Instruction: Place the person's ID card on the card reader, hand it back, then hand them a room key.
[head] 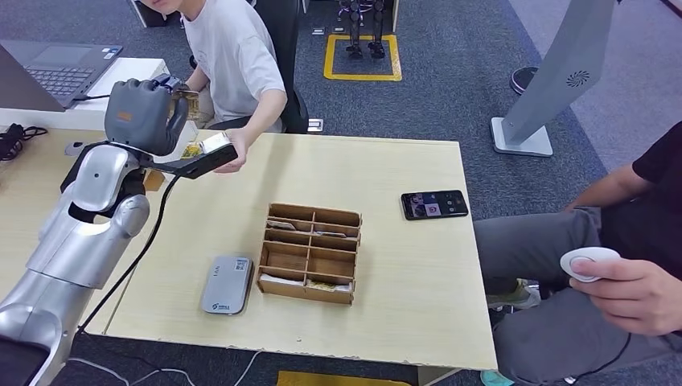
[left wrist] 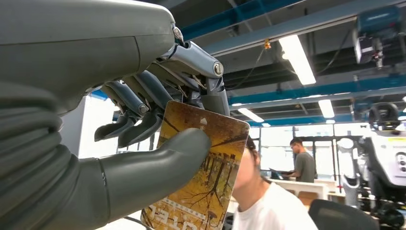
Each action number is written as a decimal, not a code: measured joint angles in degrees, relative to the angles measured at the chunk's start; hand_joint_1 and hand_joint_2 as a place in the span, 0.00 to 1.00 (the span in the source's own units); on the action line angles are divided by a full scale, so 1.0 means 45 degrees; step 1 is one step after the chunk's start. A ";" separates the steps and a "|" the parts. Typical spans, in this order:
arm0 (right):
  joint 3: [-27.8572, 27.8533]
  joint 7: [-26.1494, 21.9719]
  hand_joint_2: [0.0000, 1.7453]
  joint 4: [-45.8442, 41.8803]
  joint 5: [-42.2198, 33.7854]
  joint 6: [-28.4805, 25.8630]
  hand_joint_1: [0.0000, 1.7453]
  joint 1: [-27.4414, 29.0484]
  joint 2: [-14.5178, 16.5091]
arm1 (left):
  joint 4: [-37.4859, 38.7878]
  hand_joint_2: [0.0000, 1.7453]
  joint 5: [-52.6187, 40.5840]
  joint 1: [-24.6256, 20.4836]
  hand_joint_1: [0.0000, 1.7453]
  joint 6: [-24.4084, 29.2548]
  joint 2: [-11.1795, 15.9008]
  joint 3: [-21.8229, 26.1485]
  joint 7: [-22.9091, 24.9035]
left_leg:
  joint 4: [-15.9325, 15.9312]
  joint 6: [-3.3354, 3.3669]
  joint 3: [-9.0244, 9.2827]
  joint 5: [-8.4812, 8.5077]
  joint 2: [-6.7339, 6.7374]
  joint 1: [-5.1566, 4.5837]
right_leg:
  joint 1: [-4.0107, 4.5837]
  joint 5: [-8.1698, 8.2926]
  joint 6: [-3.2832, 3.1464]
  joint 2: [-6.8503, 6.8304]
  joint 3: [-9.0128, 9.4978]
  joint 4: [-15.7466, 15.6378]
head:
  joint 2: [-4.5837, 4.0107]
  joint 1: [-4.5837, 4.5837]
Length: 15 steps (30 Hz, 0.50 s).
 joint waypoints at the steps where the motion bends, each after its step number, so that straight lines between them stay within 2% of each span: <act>1: 0.0023 0.0011 1.00 -0.0006 -0.0011 0.0002 0.00 -0.0001 -0.0005 | 0.0028 1.00 0.0011 -0.0010 1.00 0.0005 0.0016 0.0012 0.0035 | 0.0001 0.0000 0.0000 0.0000 0.0001 0.0000 | 0.0000 0.0000 0.0000 0.0000 -0.0001 0.0000 | 0.0000 0.0001; 15: 0.0171 0.0064 1.00 -0.0050 -0.0107 0.0007 0.00 -0.0009 -0.0023 | 0.0393 1.00 0.0107 -0.0150 1.00 0.0036 0.0078 0.0178 0.0019 | 0.0001 0.0004 -0.0002 0.0005 -0.0001 0.0001 | 0.0000 0.0000 0.0000 -0.0002 0.0000 0.0000 | 0.0001 0.0003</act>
